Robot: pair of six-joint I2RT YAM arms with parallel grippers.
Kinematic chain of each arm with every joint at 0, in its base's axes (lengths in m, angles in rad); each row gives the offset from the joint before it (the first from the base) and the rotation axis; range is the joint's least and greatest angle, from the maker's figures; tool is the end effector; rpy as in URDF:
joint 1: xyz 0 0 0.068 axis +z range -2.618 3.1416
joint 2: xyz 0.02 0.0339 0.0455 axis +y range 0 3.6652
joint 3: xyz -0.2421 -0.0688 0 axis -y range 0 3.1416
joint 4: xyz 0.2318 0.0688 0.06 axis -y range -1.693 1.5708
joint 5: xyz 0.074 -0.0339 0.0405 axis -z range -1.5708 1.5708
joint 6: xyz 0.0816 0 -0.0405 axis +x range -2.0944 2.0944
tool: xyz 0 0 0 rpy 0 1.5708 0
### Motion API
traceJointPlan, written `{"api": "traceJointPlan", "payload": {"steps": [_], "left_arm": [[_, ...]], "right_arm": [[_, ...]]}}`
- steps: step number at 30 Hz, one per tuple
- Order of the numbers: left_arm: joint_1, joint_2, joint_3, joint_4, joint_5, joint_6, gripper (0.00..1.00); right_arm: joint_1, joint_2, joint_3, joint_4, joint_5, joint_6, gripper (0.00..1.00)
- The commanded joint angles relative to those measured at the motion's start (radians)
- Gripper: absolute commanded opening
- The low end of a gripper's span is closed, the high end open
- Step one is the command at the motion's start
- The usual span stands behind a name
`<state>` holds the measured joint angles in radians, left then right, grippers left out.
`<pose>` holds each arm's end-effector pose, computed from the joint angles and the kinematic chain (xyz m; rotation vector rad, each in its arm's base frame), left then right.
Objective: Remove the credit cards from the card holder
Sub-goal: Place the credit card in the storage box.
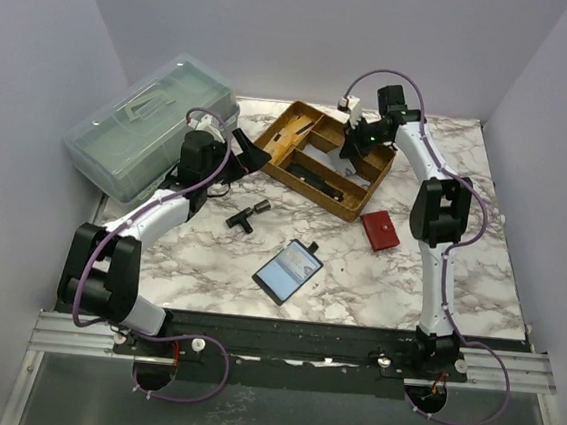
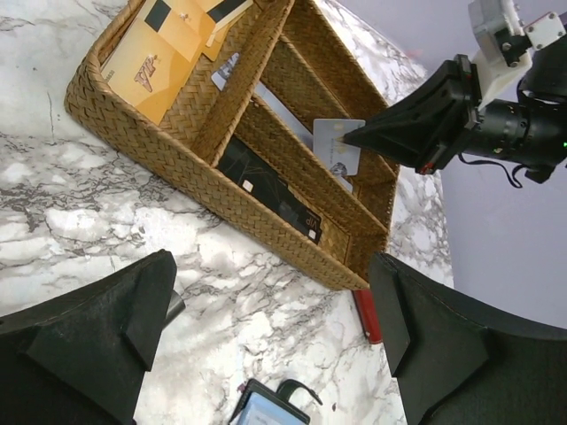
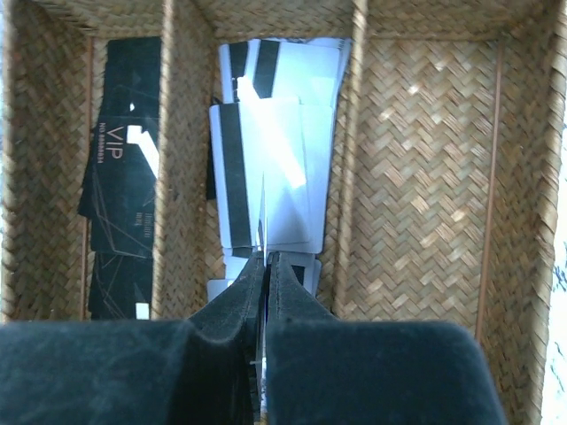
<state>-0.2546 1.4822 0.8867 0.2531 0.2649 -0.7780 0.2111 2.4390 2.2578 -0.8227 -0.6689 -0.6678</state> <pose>0.3508 -0.1134 0.2230 -0.3374 1.9893 -0.9321 0.4956 0.1580 0.1708 -1.2272 2.0458 0.6469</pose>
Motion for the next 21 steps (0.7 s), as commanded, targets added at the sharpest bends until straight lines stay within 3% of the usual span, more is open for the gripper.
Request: {"api": "traceJointPlan", "payload": {"steps": [1,3,8,10,15,18,21], "left_arm": [[0.006,-0.082,-0.048,0.022,-0.016,-0.006,0.99],[0.005,-0.107,-0.066,0.022,-0.019,-0.013,0.98],[0.005,-0.173,-0.11,0.021,-0.015,-0.046,0.98],[0.006,-0.207,-0.133,0.02,-0.001,-0.063,0.99],[0.005,-0.303,-0.196,-0.008,0.027,-0.102,0.98],[0.002,-0.349,-0.219,-0.048,0.053,-0.112,0.97],[-0.02,-0.372,-0.227,-0.112,0.087,-0.109,0.96]], "right_arm": [[0.027,0.034,0.043,-0.094,-0.058,-0.088,0.03],[0.039,0.046,0.047,-0.081,-0.048,-0.08,0.05],[0.05,0.091,0.098,0.047,0.091,0.063,0.31],[0.05,0.1,0.124,0.105,0.183,0.123,0.36],[0.05,0.013,0.071,0.267,0.348,0.185,0.52],[0.049,-0.085,0.014,0.263,0.315,0.196,0.53],[0.049,-0.228,-0.089,0.185,0.103,0.17,0.54]]}}
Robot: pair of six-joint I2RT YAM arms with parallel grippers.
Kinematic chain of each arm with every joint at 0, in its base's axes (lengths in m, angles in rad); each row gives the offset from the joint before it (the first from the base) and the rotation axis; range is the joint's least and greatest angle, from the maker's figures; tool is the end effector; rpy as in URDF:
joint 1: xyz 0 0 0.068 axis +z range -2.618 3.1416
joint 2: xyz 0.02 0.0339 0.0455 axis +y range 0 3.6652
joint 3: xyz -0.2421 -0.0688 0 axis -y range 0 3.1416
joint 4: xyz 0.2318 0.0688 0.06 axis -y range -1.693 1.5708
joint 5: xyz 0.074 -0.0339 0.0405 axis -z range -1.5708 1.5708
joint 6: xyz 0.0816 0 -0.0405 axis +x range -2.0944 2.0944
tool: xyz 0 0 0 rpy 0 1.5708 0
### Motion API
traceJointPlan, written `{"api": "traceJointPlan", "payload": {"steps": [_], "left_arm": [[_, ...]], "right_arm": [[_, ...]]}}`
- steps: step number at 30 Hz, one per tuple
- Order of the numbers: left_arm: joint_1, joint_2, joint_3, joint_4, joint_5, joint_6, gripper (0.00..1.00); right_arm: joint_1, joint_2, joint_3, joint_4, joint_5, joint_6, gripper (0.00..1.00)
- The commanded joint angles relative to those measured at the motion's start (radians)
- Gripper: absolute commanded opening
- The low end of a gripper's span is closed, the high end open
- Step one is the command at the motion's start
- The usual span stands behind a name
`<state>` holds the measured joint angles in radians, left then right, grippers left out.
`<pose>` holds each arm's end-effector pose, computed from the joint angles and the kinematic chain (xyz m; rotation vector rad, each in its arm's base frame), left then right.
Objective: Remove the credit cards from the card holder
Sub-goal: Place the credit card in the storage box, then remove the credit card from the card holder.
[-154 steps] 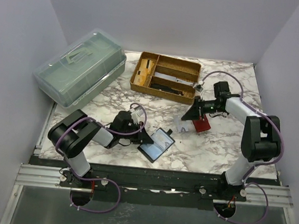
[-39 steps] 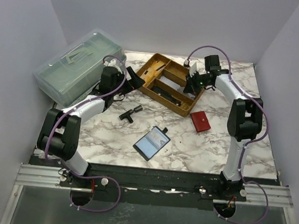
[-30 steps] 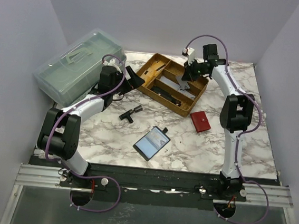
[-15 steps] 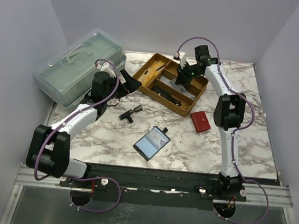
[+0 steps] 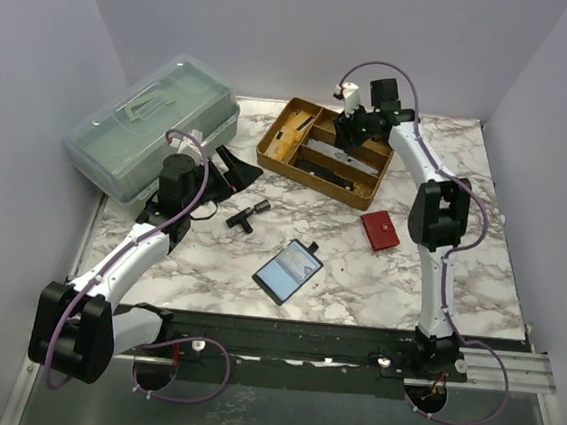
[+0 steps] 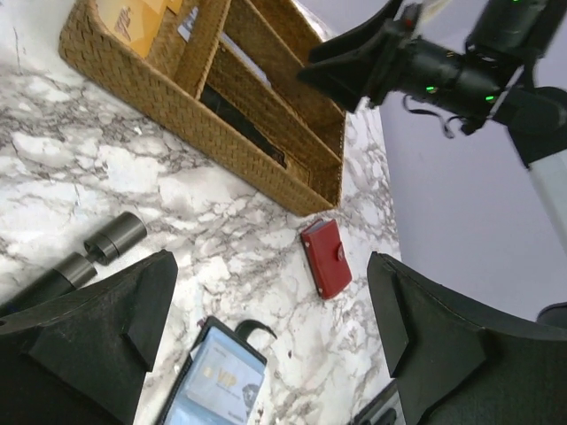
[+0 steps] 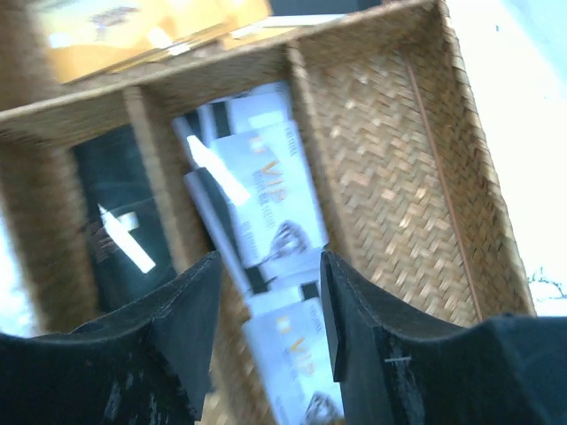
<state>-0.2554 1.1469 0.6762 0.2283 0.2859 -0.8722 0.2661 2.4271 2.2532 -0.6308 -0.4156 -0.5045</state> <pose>0.2864 -0.0986 0.2460 -0.3771 1.8971 -1.0380 0.5168 0.1750 0.1840 -1.0506 2.0679 0.3731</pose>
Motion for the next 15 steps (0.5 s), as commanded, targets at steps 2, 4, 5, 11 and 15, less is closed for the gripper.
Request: {"api": "traceJointPlan", "payload": {"steps": [2,4,5,11,15], "left_arm": [[-0.056,-0.039,-0.016,-0.138,0.07,-0.018,0.95],[-0.111,-0.039,-0.025,-0.173,0.055,-0.026,0.94],[-0.152,-0.039,-0.032,-0.183,0.03,-0.03,0.94],[-0.385,-0.017,-0.085,-0.186,-0.162,-0.125,0.89],[-0.48,0.008,-0.111,-0.173,-0.268,-0.205,0.85]], "right_arm": [[-0.006,-0.331,-0.197,-0.061,-0.359,-0.034,0.54],[-0.005,-0.446,-0.336,-0.095,-0.541,-0.084,0.55],[-0.005,-0.524,-0.42,-0.093,-0.631,-0.095,0.55],[0.004,-0.822,-0.981,-0.068,-0.931,-0.299,0.55],[0.065,-0.919,-1.164,-0.011,-0.831,-0.197,0.56]]}}
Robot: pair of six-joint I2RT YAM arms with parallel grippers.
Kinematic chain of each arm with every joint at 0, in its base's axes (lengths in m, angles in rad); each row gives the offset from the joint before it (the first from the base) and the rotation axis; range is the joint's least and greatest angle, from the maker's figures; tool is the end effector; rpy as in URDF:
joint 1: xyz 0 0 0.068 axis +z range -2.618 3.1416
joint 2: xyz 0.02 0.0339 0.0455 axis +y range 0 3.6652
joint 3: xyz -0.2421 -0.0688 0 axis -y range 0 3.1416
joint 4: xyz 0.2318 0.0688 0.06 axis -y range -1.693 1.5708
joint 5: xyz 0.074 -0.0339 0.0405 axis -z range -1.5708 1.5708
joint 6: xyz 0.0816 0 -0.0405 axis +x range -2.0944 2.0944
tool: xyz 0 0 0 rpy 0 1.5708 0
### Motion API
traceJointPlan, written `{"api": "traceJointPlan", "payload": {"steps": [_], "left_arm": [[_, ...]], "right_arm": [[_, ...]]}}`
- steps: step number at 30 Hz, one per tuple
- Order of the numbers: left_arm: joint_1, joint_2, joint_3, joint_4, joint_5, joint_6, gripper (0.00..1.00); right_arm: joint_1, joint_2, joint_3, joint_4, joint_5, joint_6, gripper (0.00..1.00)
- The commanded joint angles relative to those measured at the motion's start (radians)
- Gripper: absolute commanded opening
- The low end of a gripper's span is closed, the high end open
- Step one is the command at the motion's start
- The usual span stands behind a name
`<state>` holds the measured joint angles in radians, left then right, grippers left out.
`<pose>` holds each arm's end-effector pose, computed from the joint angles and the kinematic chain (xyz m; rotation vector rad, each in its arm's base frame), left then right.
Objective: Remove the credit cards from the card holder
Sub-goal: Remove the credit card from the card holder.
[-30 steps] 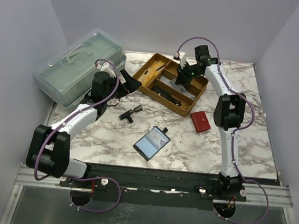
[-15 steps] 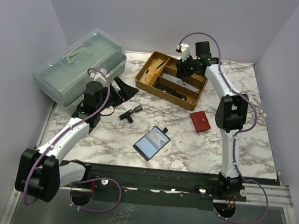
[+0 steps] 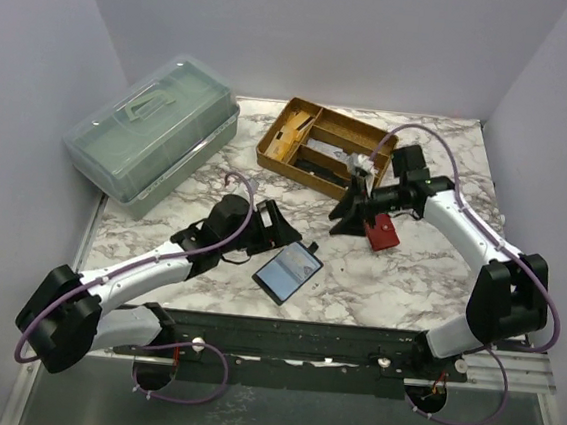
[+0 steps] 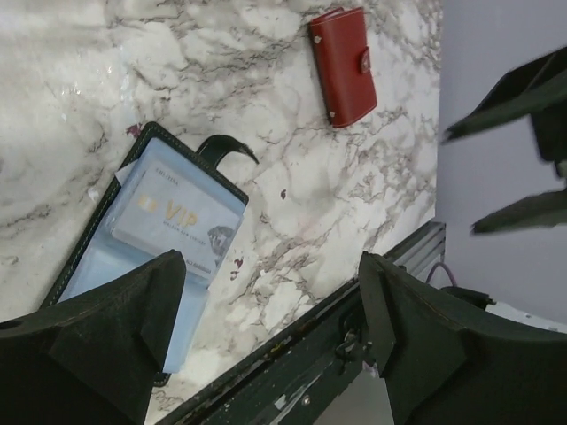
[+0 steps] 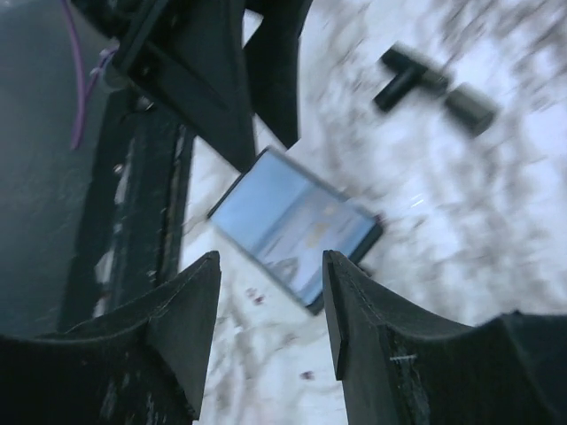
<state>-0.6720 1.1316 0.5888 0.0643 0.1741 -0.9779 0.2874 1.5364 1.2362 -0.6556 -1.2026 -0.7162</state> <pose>0.2131 -0.1876 0.1932 -0.2262 2.2555 -1.1447 0.2762 0.1610 0.2598 -1.3624 1.5650 1.2221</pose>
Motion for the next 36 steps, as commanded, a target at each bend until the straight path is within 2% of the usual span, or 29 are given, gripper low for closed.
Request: {"api": "traceJointPlan", "payload": {"steps": [1,6,8,10,15,18,20,24,33,36], "left_arm": [[-0.081,0.034,-0.032,0.001,-0.165,-0.122,0.85],[-0.158,0.104,-0.055,0.072,-0.222,-0.216,0.74],[-0.182,0.121,-0.063,0.082,-0.257,-0.243,0.73],[-0.188,0.123,-0.085,0.089,-0.286,-0.266,0.67],[-0.188,0.063,-0.189,0.163,-0.342,-0.339,0.61],[-0.189,0.034,-0.216,0.181,-0.372,-0.355,0.61],[-0.189,0.024,-0.236,0.204,-0.389,-0.366,0.6],[-0.19,0.02,-0.294,0.311,-0.396,-0.397,0.53],[-0.189,0.095,-0.305,0.42,-0.368,-0.396,0.53],[-0.189,0.122,-0.31,0.451,-0.356,-0.401,0.48]], "right_arm": [[0.061,-0.04,-0.176,0.046,0.012,0.124,0.55],[0.138,-0.008,-0.221,0.035,0.172,0.313,0.51],[0.152,0.011,-0.232,0.048,0.181,0.346,0.5],[0.155,0.021,-0.239,0.092,0.199,0.377,0.5],[0.163,0.122,-0.188,0.11,0.198,0.448,0.49],[0.179,0.157,-0.169,0.146,0.221,0.491,0.47],[0.189,0.187,-0.156,0.153,0.224,0.509,0.41],[0.196,0.228,-0.14,0.153,0.235,0.524,0.34],[0.201,0.312,-0.127,0.164,0.267,0.555,0.35],[0.205,0.345,-0.11,0.159,0.292,0.555,0.37]]}}
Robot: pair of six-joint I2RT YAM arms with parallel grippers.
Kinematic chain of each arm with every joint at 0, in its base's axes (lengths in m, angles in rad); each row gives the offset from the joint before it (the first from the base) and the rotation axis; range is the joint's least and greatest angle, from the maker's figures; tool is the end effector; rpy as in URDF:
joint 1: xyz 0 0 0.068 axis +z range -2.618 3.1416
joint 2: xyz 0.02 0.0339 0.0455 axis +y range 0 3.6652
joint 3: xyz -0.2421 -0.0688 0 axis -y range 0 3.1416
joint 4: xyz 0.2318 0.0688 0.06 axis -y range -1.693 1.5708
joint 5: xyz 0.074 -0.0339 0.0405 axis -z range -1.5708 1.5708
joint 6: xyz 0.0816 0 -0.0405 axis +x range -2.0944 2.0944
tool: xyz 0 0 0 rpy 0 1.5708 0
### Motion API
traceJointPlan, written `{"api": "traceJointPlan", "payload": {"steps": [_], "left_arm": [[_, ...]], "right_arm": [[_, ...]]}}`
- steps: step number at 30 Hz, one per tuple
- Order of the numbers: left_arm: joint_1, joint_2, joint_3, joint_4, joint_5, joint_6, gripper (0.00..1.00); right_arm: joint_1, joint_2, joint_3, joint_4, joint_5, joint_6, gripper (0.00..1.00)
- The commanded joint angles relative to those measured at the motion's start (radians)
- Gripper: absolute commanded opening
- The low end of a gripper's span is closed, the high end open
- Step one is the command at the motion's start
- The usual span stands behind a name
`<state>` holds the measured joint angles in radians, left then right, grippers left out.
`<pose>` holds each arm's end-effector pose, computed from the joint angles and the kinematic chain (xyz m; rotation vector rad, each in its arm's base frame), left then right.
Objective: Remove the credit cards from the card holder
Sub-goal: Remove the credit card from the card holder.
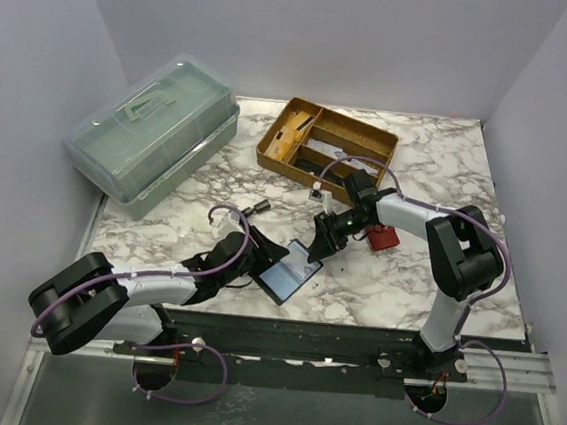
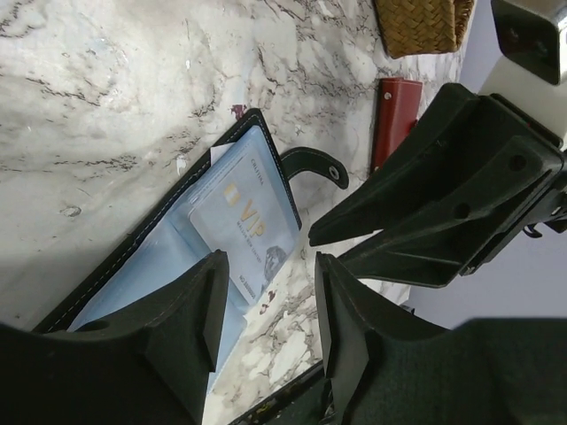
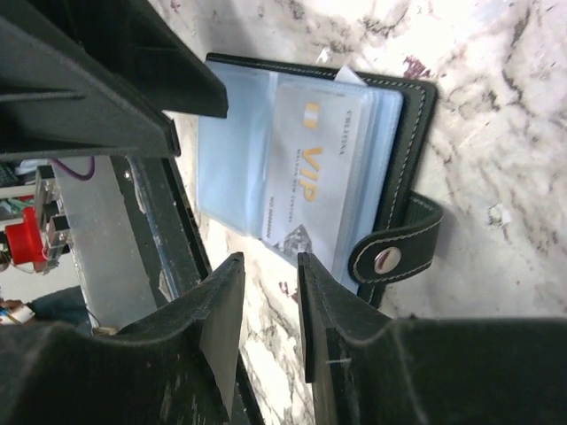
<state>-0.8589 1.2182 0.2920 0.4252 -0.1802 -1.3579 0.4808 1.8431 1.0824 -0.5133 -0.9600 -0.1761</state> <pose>0.1802 -0.1865 0.1174 -0.6810 2.1786 -1.1168 0.2614 0.2118 0.1148 -1.0520 2.4463 1.4264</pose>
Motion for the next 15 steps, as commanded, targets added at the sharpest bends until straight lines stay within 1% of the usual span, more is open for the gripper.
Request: {"api": "traceJointPlan", "payload": {"steps": [1,10,15], "left_arm": [[-0.002,0.048,-0.017,0.102,0.002,-0.027,0.48],[-0.003,0.15,-0.008,0.137,0.045,-0.071,0.48],[-0.004,0.181,-0.01,0.136,0.054,-0.089,0.49]], "right_arm": [[0.012,0.05,0.049,0.015,0.058,0.016,0.37],[0.019,0.095,0.085,-0.004,0.145,0.021,0.39],[0.027,0.108,0.085,-0.005,0.152,0.02,0.4]]}}
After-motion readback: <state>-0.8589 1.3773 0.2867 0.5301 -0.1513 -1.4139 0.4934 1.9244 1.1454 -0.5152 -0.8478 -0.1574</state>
